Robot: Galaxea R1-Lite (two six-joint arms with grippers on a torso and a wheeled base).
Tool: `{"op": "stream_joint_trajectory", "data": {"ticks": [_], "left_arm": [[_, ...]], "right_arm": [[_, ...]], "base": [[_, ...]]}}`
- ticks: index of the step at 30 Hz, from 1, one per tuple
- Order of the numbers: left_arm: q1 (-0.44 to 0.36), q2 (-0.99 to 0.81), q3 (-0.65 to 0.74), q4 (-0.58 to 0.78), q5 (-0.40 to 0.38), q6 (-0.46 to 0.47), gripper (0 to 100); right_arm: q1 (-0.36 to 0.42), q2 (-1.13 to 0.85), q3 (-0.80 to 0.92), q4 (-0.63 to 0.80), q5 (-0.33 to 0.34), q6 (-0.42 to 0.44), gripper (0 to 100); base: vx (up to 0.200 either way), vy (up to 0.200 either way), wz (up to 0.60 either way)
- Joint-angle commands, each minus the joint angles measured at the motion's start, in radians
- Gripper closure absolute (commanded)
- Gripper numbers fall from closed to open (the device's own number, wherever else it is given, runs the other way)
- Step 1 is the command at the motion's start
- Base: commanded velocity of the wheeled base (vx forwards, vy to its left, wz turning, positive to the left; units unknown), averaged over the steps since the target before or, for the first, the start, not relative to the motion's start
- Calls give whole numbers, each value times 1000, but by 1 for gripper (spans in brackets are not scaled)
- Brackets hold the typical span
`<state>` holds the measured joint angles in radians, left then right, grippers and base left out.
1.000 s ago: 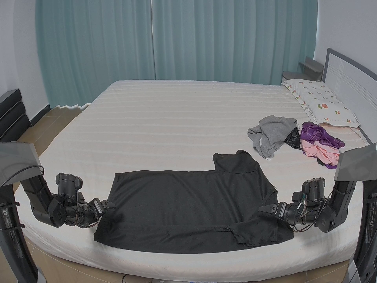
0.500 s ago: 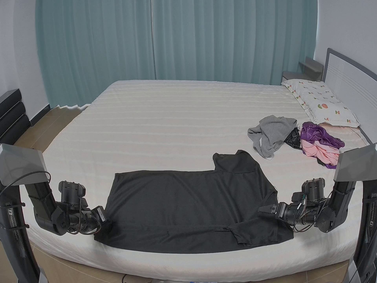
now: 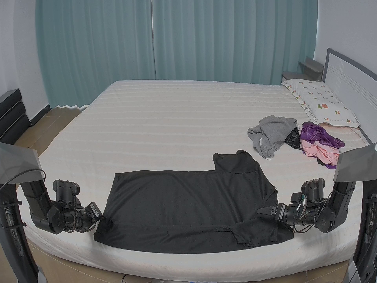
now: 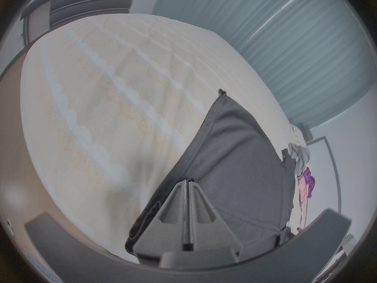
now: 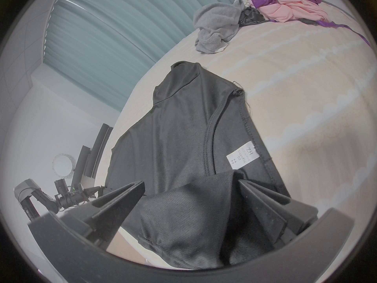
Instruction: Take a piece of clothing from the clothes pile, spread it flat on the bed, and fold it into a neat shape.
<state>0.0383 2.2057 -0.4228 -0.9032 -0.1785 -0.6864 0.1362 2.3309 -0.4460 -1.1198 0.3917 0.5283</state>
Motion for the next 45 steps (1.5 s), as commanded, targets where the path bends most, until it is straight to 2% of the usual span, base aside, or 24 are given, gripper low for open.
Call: {"op": "stream_joint_trajectory", "data": {"ticks": [1,13,27,36,37,45], "left_arm": [[9,-27,12,-8,-1,-18,100],[38,-47,19,-8,-1,-48,100],[38,-38,19,-10,-6,-50,100],[35,-38,19,-8,-6,-50,100],[34,-38,18,-8,-6,-50,100],[32,-38,16,-10,-4,-48,100]], "right_arm": [[2,7,0,0,9,-10,0],[2,16,3,0,10,-37,0],[14,19,3,0,10,-40,0],[14,24,15,3,-4,-80,0],[14,24,13,5,-4,-80,100],[3,21,13,0,-17,-77,100]], "base": [[0,0,0],[0,0,0],[0,0,0],[0,0,0],[0,0,0],[0,0,0]]}}
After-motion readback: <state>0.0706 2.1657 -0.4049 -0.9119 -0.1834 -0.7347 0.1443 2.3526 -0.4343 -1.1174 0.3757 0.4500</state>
